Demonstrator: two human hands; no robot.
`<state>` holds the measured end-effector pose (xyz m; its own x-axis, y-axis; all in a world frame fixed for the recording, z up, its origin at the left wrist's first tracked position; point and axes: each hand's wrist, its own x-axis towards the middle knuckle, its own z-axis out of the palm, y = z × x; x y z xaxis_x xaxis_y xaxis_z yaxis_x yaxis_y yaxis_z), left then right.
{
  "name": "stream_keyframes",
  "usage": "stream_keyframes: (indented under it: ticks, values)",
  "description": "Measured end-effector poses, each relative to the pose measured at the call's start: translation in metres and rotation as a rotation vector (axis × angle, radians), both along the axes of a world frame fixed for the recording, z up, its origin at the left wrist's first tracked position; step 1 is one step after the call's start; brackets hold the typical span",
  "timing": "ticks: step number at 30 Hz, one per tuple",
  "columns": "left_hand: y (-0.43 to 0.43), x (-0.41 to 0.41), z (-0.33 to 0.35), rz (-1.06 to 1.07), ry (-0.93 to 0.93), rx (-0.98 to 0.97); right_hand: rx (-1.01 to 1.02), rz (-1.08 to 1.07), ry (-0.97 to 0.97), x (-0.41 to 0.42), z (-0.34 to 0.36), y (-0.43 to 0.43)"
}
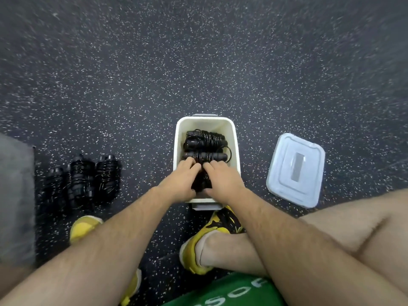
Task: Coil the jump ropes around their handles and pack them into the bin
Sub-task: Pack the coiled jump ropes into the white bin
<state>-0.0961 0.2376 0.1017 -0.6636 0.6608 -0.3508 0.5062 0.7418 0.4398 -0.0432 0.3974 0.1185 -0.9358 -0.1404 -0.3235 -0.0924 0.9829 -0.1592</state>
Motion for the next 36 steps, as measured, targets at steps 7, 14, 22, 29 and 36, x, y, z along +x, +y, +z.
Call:
stream_keyframes:
  ticks: [7,14,22,29,36]
  values:
    - [0.008,0.001,-0.019,-0.040,0.114,-0.083,0.008,0.012,0.002,-0.006,-0.021,0.004]
    - [0.014,0.001,-0.020,-0.104,0.173,-0.160,-0.044,0.039,-0.052,-0.014,-0.035,0.003]
    - [0.008,0.003,-0.014,-0.130,0.215,-0.111,-0.006,0.019,-0.086,-0.013,-0.025,-0.001]
    - [-0.013,0.010,-0.001,0.014,0.245,0.095,0.012,0.056,0.008,-0.011,0.005,-0.012]
    - [-0.084,-0.005,0.015,0.313,0.359,0.102,-0.014,0.175,0.132,-0.051,0.022,-0.097]
